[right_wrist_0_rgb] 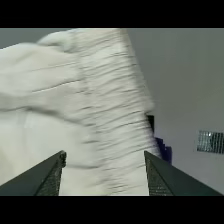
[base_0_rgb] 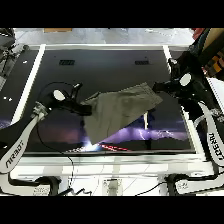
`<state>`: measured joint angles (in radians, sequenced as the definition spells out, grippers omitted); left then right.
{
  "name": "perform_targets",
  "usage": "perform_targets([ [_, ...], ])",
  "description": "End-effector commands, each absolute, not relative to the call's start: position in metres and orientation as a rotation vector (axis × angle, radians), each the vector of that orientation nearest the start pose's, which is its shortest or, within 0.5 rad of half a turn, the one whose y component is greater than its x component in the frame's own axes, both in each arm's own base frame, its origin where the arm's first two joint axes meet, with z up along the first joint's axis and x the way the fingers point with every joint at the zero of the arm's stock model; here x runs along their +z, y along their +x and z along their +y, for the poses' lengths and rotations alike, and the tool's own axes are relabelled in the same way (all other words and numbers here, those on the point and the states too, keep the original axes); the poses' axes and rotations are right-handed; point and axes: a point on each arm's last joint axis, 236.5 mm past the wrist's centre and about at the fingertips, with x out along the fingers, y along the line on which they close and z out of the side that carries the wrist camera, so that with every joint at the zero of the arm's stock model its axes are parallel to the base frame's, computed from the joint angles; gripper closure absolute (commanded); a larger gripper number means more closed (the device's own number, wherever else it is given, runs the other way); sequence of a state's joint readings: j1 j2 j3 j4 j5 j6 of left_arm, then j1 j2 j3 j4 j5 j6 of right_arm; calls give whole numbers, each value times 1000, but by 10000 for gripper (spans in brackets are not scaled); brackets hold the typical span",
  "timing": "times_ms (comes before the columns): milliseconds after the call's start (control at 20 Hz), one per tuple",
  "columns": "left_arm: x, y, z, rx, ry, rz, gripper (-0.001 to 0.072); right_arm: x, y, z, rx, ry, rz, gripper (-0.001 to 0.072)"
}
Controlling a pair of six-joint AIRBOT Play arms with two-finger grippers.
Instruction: Fold the clothes and pants, and hang the long-sleeved shirts on hangers.
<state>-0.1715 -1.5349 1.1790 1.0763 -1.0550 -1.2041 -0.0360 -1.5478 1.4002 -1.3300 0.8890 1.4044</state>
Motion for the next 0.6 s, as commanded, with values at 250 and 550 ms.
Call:
perform_targets([
  [250,-24,386,-11,-454,698,1386,697,-33,451,86,467,309,1292,167],
  [550,-19,416,-29,-452,673,1237,697,-51,477,148,575,530,1224,87],
])
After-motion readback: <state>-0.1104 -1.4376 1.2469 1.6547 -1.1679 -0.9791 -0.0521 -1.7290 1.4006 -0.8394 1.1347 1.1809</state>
